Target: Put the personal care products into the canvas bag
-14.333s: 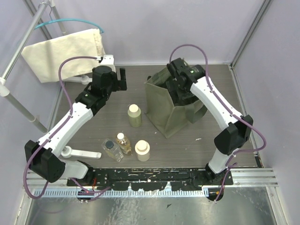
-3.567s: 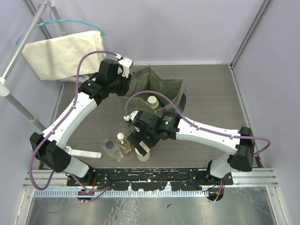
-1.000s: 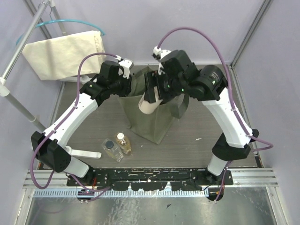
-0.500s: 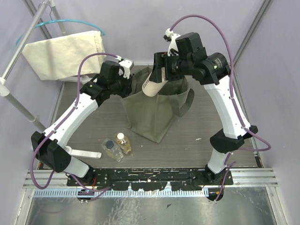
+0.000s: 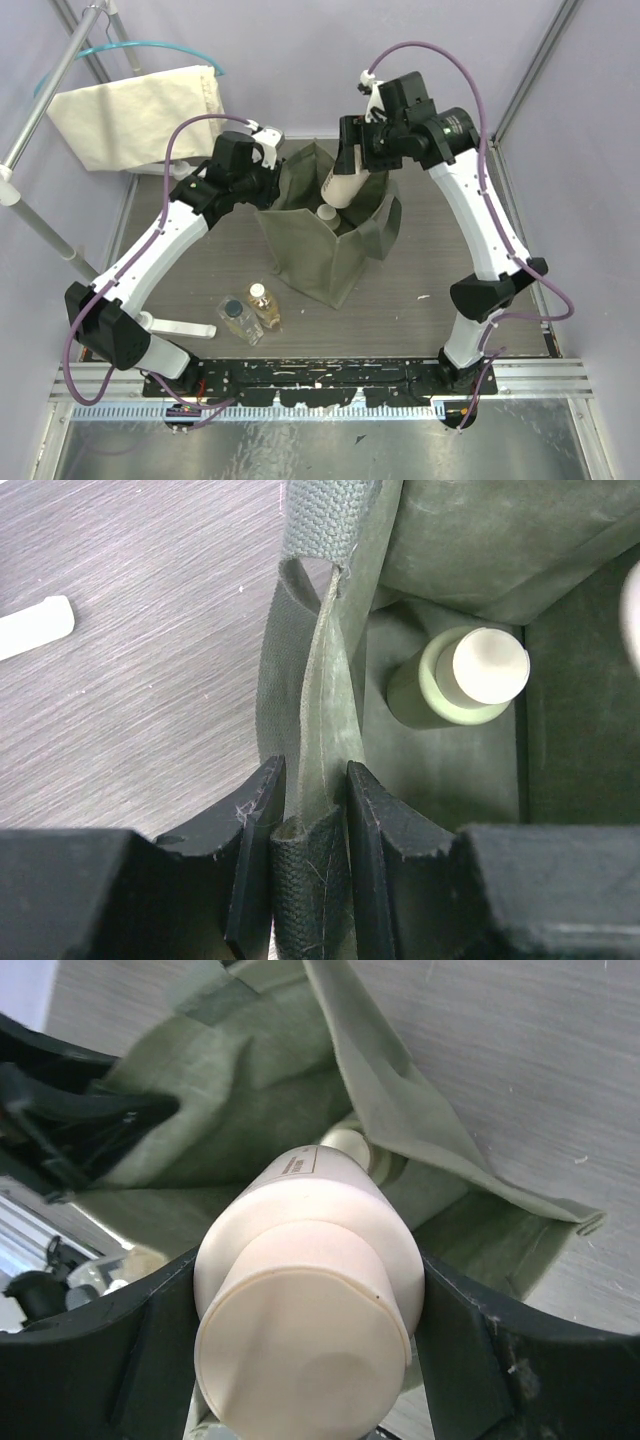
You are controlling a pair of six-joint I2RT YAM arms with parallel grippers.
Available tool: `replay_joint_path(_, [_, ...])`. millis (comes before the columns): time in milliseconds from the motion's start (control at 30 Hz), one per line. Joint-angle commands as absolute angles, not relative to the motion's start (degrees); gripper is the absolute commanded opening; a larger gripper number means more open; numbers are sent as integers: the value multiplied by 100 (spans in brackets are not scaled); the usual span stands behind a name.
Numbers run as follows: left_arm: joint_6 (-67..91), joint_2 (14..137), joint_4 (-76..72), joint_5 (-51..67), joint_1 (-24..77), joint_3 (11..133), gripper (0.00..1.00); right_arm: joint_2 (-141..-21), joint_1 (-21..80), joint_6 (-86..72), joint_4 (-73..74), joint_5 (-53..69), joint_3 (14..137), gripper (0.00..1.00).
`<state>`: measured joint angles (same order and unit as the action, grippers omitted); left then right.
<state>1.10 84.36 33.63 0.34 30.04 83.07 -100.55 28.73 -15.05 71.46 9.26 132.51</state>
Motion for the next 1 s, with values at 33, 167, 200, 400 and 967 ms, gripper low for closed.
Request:
replay_joint_path(33, [50, 8250, 3509, -29, 2979, 8453, 38, -10288, 2949, -1153, 7230, 711, 13279, 2])
replay_joint_path(167, [53, 8284, 3587, -35, 2980, 8558, 38, -10208, 3074, -976, 7260, 379, 12727, 1])
replay_joint_path(200, [53, 8295, 3608, -33, 2984, 8589, 38, -10186, 3095, -955, 7252, 347, 12604, 1])
replay_joint_path(400, [74, 8248, 3524, -51, 2980, 8637, 37, -9878, 3303, -734, 6965, -114, 11548, 1])
replay_joint_path(967, [53, 8350, 3607, 8, 2979, 8712, 37, -9940, 3375, -417, 5733, -502, 9357, 1])
